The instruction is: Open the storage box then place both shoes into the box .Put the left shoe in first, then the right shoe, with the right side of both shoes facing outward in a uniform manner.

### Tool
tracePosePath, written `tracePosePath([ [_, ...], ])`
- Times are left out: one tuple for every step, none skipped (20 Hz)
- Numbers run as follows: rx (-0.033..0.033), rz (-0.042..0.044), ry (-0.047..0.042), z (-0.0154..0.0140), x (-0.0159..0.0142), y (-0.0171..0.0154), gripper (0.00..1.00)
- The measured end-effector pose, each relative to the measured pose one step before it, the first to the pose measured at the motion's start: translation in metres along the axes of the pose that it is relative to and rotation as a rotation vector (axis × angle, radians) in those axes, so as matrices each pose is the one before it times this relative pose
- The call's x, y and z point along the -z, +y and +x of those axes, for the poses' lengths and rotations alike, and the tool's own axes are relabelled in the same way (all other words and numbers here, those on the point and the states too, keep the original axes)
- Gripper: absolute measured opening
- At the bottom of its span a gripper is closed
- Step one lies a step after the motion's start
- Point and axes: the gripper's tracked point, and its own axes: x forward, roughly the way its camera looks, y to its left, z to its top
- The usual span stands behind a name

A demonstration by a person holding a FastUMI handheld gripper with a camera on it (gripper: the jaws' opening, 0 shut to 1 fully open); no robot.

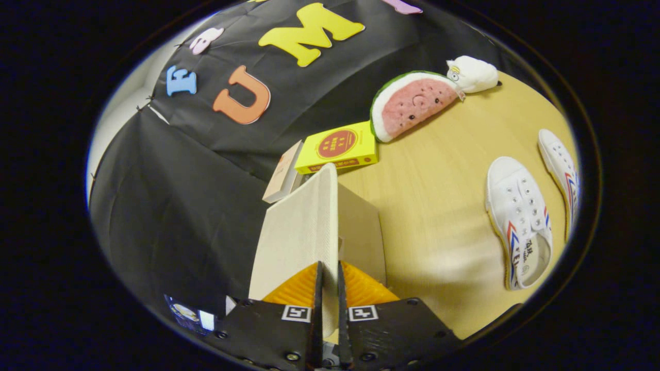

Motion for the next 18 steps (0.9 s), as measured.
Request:
tracePosePath([
  [0.00392,-0.01451,0.00580,-0.00173,-0.00199,-0.00008,0.06],
  [0.00830,-0.02198,0.00319,-0.00274,-0.00246,0.00081,0.02],
  [0.00548,-0.02646,-0.00120,-0.00364,-0.00255,0.00370,0.01],
  [-0.00098,-0.02717,-0.00634,-0.00395,-0.00422,0.00668,0.02],
  [-0.00576,-0.02964,-0.00992,-0.00655,-0.00433,0.01012,0.01],
  [-0.00837,-0.02591,-0.00919,-0.00501,-0.00518,0.01095,0.01],
  [-0.00722,-0.02860,-0.00673,-0.00566,-0.00412,0.01191,0.01],
  [-0.00336,-0.02712,-0.00625,-0.00446,-0.00395,0.01026,0.01],
  [-0.00581,-0.02866,-0.00788,-0.00441,-0.00442,0.01238,0.01],
  [-0.00551,-0.03187,-0.00615,-0.00199,-0.00439,0.01343,0.01],
  [-0.00453,-0.02454,-0.00700,-0.00198,-0.00291,0.01130,0.02],
  [-0.00842,-0.03244,-0.00497,0.00013,-0.00465,0.01483,0.01],
  [-0.00863,-0.03111,-0.00348,-0.00010,-0.00409,0.01353,0.01],
  [-0.00997,-0.03138,-0.00587,0.00180,-0.00492,0.01378,0.02],
  [-0.01449,-0.02523,-0.00467,0.00290,-0.00387,0.01559,0.01],
  [-0.01339,-0.01835,-0.00300,0.00477,-0.00328,0.01427,0.01],
  [-0.01173,-0.01708,-0.00521,0.00688,-0.00307,0.01355,0.01],
  [-0.00795,-0.01348,-0.00580,0.00617,-0.00234,0.01069,0.01],
])
